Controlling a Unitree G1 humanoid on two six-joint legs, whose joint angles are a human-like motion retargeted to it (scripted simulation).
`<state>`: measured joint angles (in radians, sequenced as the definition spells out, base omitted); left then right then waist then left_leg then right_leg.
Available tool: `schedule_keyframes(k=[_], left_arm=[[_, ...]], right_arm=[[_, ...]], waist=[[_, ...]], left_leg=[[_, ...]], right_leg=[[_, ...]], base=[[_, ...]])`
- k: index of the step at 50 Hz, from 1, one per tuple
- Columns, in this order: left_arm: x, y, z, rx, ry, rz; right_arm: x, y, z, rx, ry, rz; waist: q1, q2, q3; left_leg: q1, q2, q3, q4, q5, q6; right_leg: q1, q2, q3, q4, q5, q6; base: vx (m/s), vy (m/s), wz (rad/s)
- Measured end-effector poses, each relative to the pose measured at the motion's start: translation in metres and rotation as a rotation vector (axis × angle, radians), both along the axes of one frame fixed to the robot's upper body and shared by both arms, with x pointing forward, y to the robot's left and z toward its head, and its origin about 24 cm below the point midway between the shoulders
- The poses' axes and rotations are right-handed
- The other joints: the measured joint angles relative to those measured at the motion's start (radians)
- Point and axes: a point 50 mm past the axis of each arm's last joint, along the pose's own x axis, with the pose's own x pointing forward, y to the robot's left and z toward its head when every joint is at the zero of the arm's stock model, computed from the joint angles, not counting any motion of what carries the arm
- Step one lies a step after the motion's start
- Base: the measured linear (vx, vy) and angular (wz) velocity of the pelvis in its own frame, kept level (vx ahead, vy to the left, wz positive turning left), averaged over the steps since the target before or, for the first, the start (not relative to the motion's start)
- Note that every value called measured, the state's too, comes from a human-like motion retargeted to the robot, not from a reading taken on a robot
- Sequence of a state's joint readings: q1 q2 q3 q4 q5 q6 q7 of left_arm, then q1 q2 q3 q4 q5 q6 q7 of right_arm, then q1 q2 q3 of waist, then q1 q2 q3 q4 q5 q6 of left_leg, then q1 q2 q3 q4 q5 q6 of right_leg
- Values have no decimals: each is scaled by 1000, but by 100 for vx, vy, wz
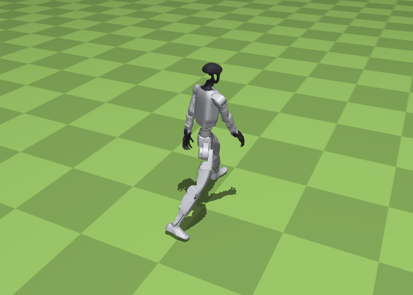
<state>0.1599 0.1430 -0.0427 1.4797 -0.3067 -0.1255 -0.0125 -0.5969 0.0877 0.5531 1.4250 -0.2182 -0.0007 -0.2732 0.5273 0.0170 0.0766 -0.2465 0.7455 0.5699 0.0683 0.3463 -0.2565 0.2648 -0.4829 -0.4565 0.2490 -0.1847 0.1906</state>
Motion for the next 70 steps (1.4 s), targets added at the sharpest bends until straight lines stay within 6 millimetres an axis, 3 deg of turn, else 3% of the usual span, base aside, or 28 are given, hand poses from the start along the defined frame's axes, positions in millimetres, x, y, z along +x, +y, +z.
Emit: schedule_keyframes(k=[4, 10, 16, 18, 21, 30, 36, 42, 50, 58, 65, 70], left_arm=[[2, 6, 1, 41, -18, 14], [41, 17, 4, 80, -168, 38], [83, 26, 11, 91, -329, 65], [92, 35, 15, 122, -356, 71], [115, 46, 22, 166, -401, 43], [193, 93, 72, 348, -706, 116], [216, 106, 94, 356, -831, 180], [211, 102, 88, 345, -792, 128], [186, 75, 60, 282, -664, 108], [125, 39, 21, 138, -404, 97], [73, 25, 7, 65, -223, 98], [59, 27, 6, 87, -195, 124]], right_arm=[[0, -12, -1, 24, -19, -121], [-3, -28, -6, 10, -2, -174], [1, -29, -3, -13, -6, -148], [2, -22, -1, 4, -22, -153], [9, -18, 6, 27, -56, -174], [23, -3, 22, 74, -137, -197], [32, 10, 33, 116, -165, -185], [30, 23, 35, 153, -165, -164], [25, 29, 31, 155, -135, -138], [9, 23, 14, 116, -43, -97], [-11, 17, -5, 31, 52, -4], [-18, 11, -11, -9, 70, 20]], waist=[[7, -62, 7], [29, -146, 30], [22, -176, 61], [37, -149, 82], [-7, -153, 80], [14, -67, 118], [1, -69, 119], [-18, -130, 93], [24, -193, 81], [-7, -192, 42], [-24, -130, -14], [-16, -47, -36]], left_leg=[[-151, -44, -46, 182, -57, -5], [-417, -80, -111, 584, -198, -5], [-582, -38, -114, 989, -376, -5], [-580, 23, -156, 1117, -448, -5], [-642, 35, -128, 1249, -511, -5], [-636, 151, -181, 1480, -652, -5], [-623, 159, -178, 1479, -651, -5], [-642, 121, -161, 1393, -574, -5], [-612, 87, -129, 1140, -414, -5], [-456, -6, -72, 657, -199, -5], [-198, -42, 6, 155, 20, -5], [-1, -6, 80, -75, 66, 2]], right_leg=[[-33, -84, -26, -11, 33, 12], [-120, -262, -16, 43, 66, 38], [-215, -432, 94, 118, 71, 55], [-223, -443, 165, 135, 57, 47], [-254, -501, 186, 140, 73, 36], [-258, -490, 277, 91, 100, -1], [-260, -470, 285, 58, 105, 5], [-264, -469, 241, 42, 114, 10], [-256, -413, 177, 1, 137, 44], [-222, -256, 80, -37, 115, 34], [-126, -92, 16, -114, 96, 13], [-46, 8, 14, -120, 69, 6]], base=[[-1, 17, 27], [4, 35, 19], [13, 47, -25], [25, 44, -90], [9, 47, -7], [11, 28, -54], [1, 5, -16], [-4, -16, 22], [-10, -39, 17], [-12, -43, 30], [-1, -33, 4], [9, -18, -11]])
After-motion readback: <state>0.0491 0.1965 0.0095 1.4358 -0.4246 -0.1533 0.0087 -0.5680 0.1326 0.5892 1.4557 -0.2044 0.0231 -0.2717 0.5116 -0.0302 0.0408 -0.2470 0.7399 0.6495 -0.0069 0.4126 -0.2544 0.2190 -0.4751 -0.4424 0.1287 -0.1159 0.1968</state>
